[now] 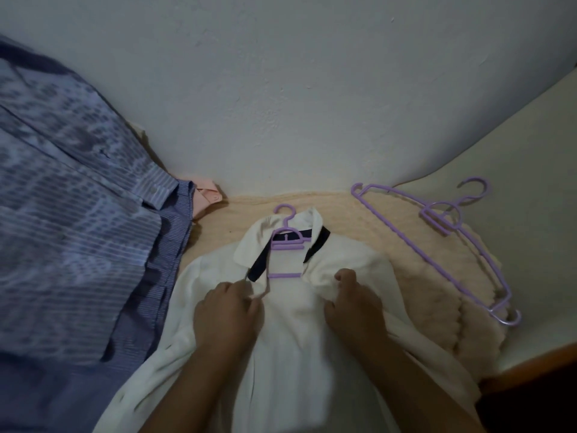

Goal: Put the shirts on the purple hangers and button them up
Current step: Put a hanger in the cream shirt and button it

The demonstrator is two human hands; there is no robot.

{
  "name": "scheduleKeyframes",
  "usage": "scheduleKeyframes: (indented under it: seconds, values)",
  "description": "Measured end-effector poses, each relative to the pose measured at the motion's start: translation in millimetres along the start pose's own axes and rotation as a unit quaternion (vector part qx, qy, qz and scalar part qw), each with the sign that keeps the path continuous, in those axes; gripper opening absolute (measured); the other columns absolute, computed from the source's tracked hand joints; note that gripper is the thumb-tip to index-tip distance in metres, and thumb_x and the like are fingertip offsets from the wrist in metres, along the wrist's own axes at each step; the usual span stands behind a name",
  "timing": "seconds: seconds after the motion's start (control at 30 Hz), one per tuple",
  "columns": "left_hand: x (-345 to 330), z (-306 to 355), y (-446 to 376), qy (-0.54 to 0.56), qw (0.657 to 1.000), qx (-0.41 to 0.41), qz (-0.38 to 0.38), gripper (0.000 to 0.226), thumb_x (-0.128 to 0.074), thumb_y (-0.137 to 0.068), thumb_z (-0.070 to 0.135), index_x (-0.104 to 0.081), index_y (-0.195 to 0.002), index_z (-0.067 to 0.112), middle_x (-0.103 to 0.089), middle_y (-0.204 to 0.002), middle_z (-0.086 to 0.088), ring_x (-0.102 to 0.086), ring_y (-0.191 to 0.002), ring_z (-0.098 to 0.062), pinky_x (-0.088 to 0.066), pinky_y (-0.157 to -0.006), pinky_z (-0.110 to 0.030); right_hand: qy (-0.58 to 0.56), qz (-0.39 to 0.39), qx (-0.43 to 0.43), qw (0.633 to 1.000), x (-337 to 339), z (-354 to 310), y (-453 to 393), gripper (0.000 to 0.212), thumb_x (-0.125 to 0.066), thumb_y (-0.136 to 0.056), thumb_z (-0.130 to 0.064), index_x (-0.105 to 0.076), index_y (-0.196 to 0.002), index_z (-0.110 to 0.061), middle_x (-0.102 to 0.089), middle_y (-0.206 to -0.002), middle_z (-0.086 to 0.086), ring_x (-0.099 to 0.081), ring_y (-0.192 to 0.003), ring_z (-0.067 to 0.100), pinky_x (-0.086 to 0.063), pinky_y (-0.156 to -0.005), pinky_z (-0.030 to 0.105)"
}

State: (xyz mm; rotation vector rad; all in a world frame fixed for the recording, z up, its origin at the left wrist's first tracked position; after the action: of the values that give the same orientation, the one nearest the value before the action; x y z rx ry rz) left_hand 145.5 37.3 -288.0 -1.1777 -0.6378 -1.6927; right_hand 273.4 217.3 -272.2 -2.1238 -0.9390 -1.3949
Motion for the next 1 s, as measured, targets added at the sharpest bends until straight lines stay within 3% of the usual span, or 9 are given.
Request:
scheduleKeyframes:
  seconds: [0.13,0.3,0.4,0.5,0.57,0.63,0.73,0.87,1.0]
  values:
    - [13,11,10,0.088,0.994,0.046,-0.044,0.022,-0.052,-0.094,0.034,-0.070,-0.092,0.023,-0.069,-0.084,0.000,-0.062,-0.078,-0.019,-0.046,-0.070,-0.028,-0.078,-0.067,-0.032,0.994,1,1,10,0.039,-0.048,-0.091,-0.014,-0.046,-0.130,-0.016,-0.055,-0.128,0.006,-0.051,-0.118,0.025,-0.038,-0.091,0.028]
    - [7,34,26,0.295,0.945,0.129,-0.057,0.022,-0.058,-0.091,0.027,-0.066,-0.073,0.017,-0.064,-0.066,0.002,-0.061,-0.070,-0.016,-0.053,-0.073,-0.034,-0.267,-0.072,-0.043,0.960,-1,-29,22,0.015,-0.058,-0.086,-0.014,-0.059,-0.101,-0.015,-0.056,-0.090,-0.003,-0.053,-0.085,0.014,-0.033,-0.058,0.021]
    - [-21,37,46,0.312,0.928,0.161,-0.123,0.021,-0.060,-0.089,0.024,-0.072,-0.076,0.013,-0.070,-0.069,-0.002,-0.066,-0.071,-0.018,-0.056,-0.073,-0.034,-0.243,-0.149,-0.046,0.957,-26,-33,32,0.002,-0.057,-0.087,-0.018,-0.058,-0.086,-0.018,-0.056,-0.080,-0.003,-0.051,-0.070,0.010,-0.029,-0.050,0.013]
    - [-31,31,46,0.328,0.918,0.181,-0.130,0.017,-0.063,-0.085,0.029,-0.074,-0.088,0.016,-0.073,-0.080,0.003,-0.066,-0.078,-0.012,-0.055,-0.081,-0.031,-0.238,-0.175,-0.039,0.954,-31,-30,30,0.030,-0.054,-0.090,-0.020,-0.050,-0.060,-0.019,-0.048,-0.058,-0.006,-0.042,-0.054,0.007,-0.027,-0.046,0.016]
    - [-31,28,39,0.355,0.908,0.183,-0.124,0.025,-0.061,-0.085,0.031,-0.073,-0.085,0.009,-0.071,-0.076,-0.002,-0.062,-0.070,-0.010,-0.052,-0.073,-0.023,-0.249,-0.130,-0.031,0.959,-22,-30,23,0.046,-0.052,-0.093,-0.020,-0.036,-0.050,-0.019,-0.035,-0.048,-0.005,-0.032,-0.046,0.007,-0.025,-0.044,0.017]
    - [-30,27,32,0.414,0.874,0.226,-0.120,0.033,-0.061,-0.086,0.031,-0.066,-0.073,0.001,-0.061,-0.065,-0.014,-0.050,-0.056,-0.015,-0.044,-0.059,-0.028,-0.271,-0.067,-0.024,0.960,-13,-32,13,0.049,-0.048,-0.094,-0.013,-0.028,-0.049,-0.020,-0.028,-0.047,-0.003,-0.025,-0.046,0.010,-0.026,-0.043,0.019]
    - [-40,30,21,0.510,0.795,0.299,-0.132,0.034,-0.063,-0.087,0.034,-0.063,-0.067,0.007,-0.054,-0.061,-0.011,-0.044,-0.058,-0.022,-0.040,-0.059,-0.035,-0.299,-0.037,-0.032,0.953,-14,-34,-6,0.045,-0.047,-0.094,-0.014,-0.034,-0.052,-0.016,-0.035,-0.051,0.000,-0.031,-0.050,0.011,-0.026,-0.049,0.023]
    - [-53,33,8,0.576,0.734,0.337,-0.127,0.022,-0.066,-0.088,0.020,-0.070,-0.083,-0.001,-0.067,-0.075,-0.017,-0.063,-0.073,-0.027,-0.055,-0.084,-0.043,-0.312,-0.113,-0.011,0.943,-33,-42,-20,0.041,-0.050,-0.089,-0.006,-0.040,-0.050,-0.013,-0.040,-0.049,-0.001,-0.037,-0.045,0.006,-0.029,-0.049,0.018]
    - [-58,22,6,0.620,0.686,0.367,-0.106,0.021,-0.060,-0.092,0.012,-0.062,-0.074,0.003,-0.061,-0.060,-0.009,-0.059,-0.056,-0.019,-0.054,-0.070,-0.035,-0.310,-0.155,-0.025,0.938,-53,-36,-16,0.045,-0.057,-0.084,-0.002,-0.043,-0.043,-0.014,-0.037,-0.042,-0.008,-0.033,-0.043,0.004,-0.028,-0.049,0.021]
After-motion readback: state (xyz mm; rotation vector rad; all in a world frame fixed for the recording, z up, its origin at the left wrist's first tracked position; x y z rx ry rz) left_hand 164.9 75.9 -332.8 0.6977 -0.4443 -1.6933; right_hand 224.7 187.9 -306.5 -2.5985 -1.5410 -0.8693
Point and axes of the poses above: each hand's wrist, its own y-axis away from the middle knuckle, its own x-axis out of the back of the hand, z = x × y, the point moved 6 cm from there along -y, towards the middle knuckle
